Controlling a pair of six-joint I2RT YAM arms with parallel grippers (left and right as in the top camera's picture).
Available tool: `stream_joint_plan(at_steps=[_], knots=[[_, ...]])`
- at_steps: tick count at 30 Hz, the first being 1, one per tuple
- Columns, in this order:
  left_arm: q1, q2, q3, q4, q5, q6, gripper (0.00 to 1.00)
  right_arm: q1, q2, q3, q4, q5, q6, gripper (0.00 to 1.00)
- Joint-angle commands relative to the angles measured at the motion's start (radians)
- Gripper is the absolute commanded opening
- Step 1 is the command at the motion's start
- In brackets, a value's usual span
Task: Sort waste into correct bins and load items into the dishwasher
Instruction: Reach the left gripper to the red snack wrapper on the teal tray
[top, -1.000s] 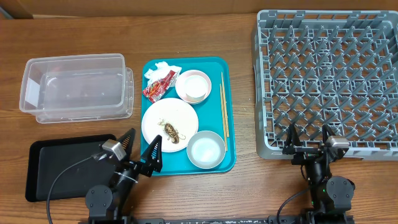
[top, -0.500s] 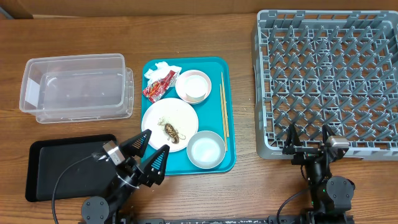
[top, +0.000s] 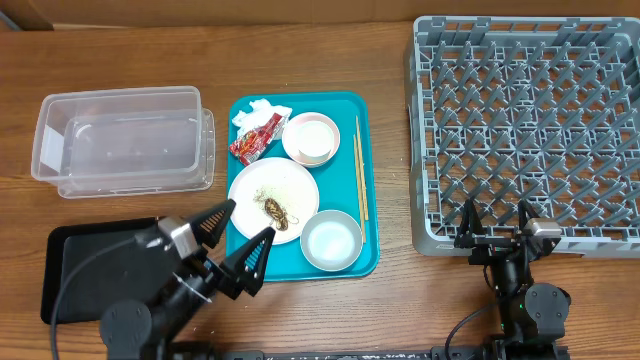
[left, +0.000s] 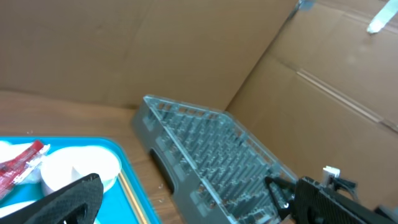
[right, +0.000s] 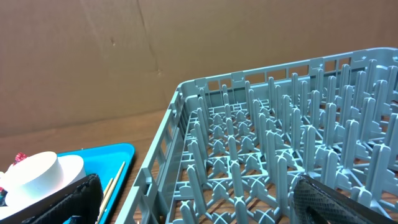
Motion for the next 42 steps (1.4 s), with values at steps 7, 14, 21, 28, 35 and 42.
stream_joint_plan(at_steps=[7,14,21,28,35,42], knots=[[-0.004,0.478,0.503,-0.472,-0.029,0.35,1.0,-0.005,-0.012,-0.011,0.006,0.01,-0.004,1.0],[-0.003,0.835,0.908,-0.793,-0.007,0.475,1.0,-0.005,-0.012,-0.011,0.006,0.01,-0.004,1.0],[-0.016,1.017,1.069,-0.837,-0.213,0.474,1.0,-0.005,-0.012,-0.011,0.006,0.01,-0.004,1.0],[-0.105,1.338,1.46,-1.159,-0.563,0.523,1.0,-0.005,-0.012,-0.011,0.006,0.01,-0.004,1.0],[-0.162,1.529,1.605,-1.14,-0.616,0.621,1.0,-0.005,-0.012,-0.011,0.006,0.01,-0.004,1.0],[-0.159,1.662,1.604,-1.117,-0.623,0.648,1.0,-0.005,-0.012,-0.011,0.006,0.01,-0.004,1.0]])
